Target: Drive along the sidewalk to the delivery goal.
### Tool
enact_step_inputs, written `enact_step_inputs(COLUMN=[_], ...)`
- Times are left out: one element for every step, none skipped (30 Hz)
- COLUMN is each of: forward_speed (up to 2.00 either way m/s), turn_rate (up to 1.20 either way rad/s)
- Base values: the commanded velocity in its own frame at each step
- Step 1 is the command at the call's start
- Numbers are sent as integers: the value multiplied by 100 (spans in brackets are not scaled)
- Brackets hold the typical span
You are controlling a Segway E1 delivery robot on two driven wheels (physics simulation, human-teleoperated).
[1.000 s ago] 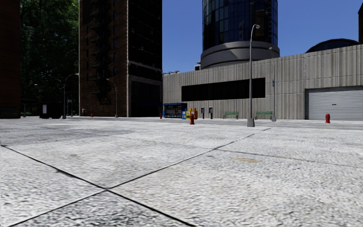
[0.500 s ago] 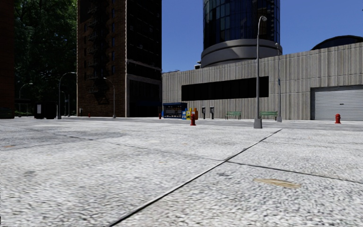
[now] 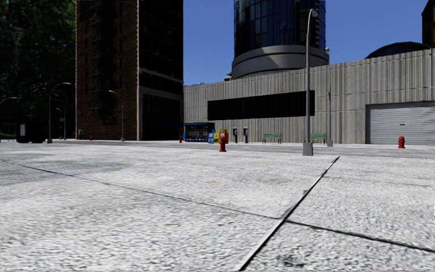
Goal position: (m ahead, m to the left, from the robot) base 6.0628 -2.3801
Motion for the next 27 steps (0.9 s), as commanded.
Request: enact_step_inputs(forward_speed=[200, 200, 200, 200, 200, 200, 200, 200, 200, 200, 200, 200, 200, 200, 200, 200, 200, 200, 200, 200, 200, 200, 200, 200, 200, 200, 200], turn_rate=[-100, -100, -100, -100, -100, -100, -100, -100, -100, -94, -85, -11, -3, 0, 0, 0, 0, 0, 0, 0, 0, 0, 0, 0, 0, 0, 0])
